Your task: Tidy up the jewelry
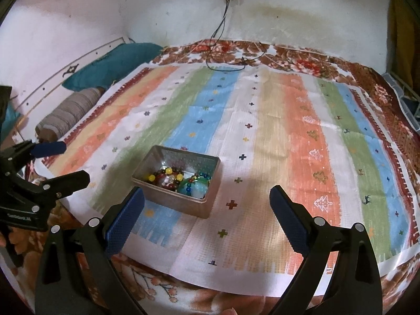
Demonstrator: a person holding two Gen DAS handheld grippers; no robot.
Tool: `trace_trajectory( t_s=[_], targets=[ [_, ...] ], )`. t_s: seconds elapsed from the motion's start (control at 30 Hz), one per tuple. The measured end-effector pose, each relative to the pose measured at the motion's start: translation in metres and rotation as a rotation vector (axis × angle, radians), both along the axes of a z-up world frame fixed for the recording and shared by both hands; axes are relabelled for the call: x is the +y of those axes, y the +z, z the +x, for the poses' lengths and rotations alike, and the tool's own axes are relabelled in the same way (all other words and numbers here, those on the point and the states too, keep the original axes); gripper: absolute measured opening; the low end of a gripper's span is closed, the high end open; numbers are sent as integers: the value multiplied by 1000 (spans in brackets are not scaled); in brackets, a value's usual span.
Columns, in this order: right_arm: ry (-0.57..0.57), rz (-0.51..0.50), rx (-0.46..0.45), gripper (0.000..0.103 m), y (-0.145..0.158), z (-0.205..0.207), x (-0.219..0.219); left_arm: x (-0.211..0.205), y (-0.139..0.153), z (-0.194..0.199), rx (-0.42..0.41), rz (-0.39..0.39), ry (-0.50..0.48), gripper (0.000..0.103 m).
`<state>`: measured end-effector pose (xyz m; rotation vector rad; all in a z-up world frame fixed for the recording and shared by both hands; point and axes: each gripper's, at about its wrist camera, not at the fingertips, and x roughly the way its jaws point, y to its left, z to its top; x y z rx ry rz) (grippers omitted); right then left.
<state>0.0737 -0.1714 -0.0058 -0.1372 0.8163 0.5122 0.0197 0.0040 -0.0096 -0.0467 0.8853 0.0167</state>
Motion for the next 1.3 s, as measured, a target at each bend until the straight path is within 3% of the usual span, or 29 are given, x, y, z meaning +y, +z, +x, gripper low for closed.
trace_trajectory(
  t_s=[1.3],
  targets=[
    [9,-17,-3,97,-2,1,2,1,2,-1,-18,-11,-8,97]
  ],
)
